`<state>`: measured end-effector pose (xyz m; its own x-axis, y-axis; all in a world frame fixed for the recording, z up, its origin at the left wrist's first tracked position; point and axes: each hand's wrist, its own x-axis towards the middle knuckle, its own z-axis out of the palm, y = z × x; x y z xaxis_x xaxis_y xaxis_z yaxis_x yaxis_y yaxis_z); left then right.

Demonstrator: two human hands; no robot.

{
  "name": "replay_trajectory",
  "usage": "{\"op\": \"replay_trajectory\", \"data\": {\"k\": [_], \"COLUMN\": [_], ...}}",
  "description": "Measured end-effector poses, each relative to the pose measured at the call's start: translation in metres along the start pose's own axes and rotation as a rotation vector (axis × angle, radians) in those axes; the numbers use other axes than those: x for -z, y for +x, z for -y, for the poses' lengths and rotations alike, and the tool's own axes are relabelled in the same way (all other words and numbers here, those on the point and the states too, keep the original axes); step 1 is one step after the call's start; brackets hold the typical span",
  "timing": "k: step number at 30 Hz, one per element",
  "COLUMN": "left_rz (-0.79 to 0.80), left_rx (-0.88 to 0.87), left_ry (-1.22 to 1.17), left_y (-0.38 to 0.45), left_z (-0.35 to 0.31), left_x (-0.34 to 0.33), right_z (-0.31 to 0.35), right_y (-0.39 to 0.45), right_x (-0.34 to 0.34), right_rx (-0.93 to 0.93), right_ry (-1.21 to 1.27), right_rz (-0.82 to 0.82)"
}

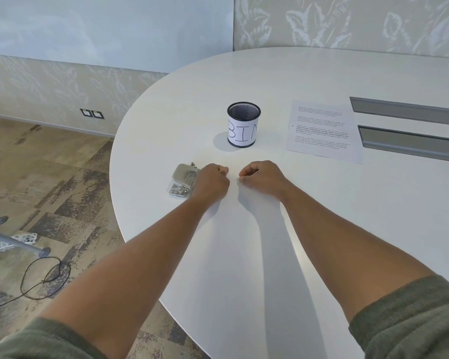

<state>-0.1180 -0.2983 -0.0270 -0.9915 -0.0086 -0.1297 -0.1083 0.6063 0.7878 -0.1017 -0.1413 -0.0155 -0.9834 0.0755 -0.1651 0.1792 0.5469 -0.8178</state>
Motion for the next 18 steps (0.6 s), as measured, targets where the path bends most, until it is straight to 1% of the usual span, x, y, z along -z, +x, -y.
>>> {"op": "replay_trajectory", "data": {"k": [5, 7, 14, 18], "left_rz": [0.017, 0.014, -0.010, -0.025], "left_rx": [0.026, 0.004, -0.159, -0.192], "left_ry": [-0.137, -0.144, -0.139, -0.238], "left_y": [0.012, 0.016, 0.047, 0.066], "left_z": [-0.013, -0.023, -0.062, -0.084], "left_x": [0.005, 0.010, 0.022, 0.024], "right_z": [0.001, 0.003, 0.027, 0.042], "right_y": [0.003, 0.006, 0.029, 0.050], "right_x": [0.003, 0.006, 0.029, 0.044], "right_rx": [-0.023, -0.002, 0.122, 0.165], "right_ry": [0.081, 0.120, 0.242, 0.222], "right_rz": [-0.007, -0.035, -0.239, -0.348]}}
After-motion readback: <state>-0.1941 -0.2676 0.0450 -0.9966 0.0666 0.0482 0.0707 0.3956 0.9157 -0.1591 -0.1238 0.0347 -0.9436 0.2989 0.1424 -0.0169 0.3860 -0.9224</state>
